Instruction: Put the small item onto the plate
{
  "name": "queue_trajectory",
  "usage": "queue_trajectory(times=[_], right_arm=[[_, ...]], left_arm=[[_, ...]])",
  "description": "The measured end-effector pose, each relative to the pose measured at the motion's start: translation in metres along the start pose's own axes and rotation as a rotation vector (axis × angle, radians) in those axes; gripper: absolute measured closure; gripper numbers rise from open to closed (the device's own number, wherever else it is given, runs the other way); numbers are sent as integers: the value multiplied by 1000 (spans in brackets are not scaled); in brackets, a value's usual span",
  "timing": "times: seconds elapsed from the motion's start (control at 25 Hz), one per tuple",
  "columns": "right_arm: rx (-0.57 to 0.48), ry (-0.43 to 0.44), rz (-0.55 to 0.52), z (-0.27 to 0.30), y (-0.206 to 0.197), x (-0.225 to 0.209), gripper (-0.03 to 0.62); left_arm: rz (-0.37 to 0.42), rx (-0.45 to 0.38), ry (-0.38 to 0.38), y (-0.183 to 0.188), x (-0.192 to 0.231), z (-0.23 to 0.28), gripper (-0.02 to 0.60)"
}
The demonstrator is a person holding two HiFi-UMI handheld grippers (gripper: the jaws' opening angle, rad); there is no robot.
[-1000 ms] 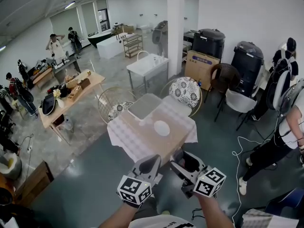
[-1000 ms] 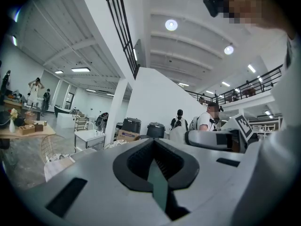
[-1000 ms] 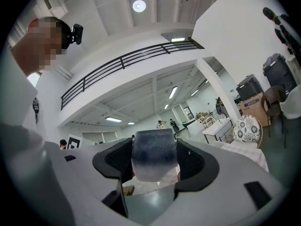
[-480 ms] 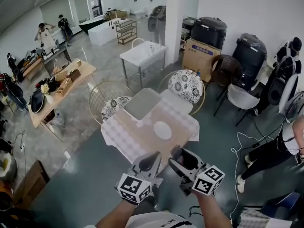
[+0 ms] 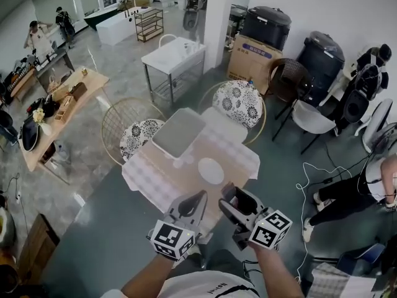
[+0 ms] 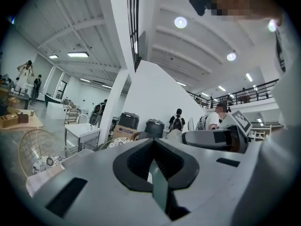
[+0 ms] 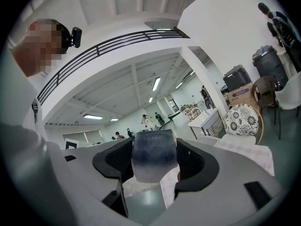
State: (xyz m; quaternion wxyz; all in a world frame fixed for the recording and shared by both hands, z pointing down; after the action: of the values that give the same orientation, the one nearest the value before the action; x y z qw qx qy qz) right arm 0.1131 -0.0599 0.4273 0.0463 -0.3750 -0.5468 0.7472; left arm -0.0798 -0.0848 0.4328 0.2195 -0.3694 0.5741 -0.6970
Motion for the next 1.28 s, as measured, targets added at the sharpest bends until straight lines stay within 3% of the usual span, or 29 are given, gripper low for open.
queue_trajectory(times=[0.32,0.88,1.28], right_arm=[[50,-70,-2,22,-7,-25,293],[130,-88,21,63,-33,-91,293],[216,-97,48,96,-59,-164,293]], left_arm=[[-29,11,-23,-16,26,18,577],[-11,53,-33,-58,53,67,577],[-62,136,38,-104,85,112,577]])
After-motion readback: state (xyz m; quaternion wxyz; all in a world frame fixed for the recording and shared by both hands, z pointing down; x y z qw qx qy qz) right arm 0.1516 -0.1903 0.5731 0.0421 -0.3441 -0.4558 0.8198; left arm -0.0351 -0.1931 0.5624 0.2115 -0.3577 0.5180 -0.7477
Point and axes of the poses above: the fingertips, and each gripper's own axes: z forward along the fingers, x to its left, y out of its top, the point moved 9 cm from there along -z, backward along the fingers, and after that the axes turned 1 degree about z, right-handed, at the moved point
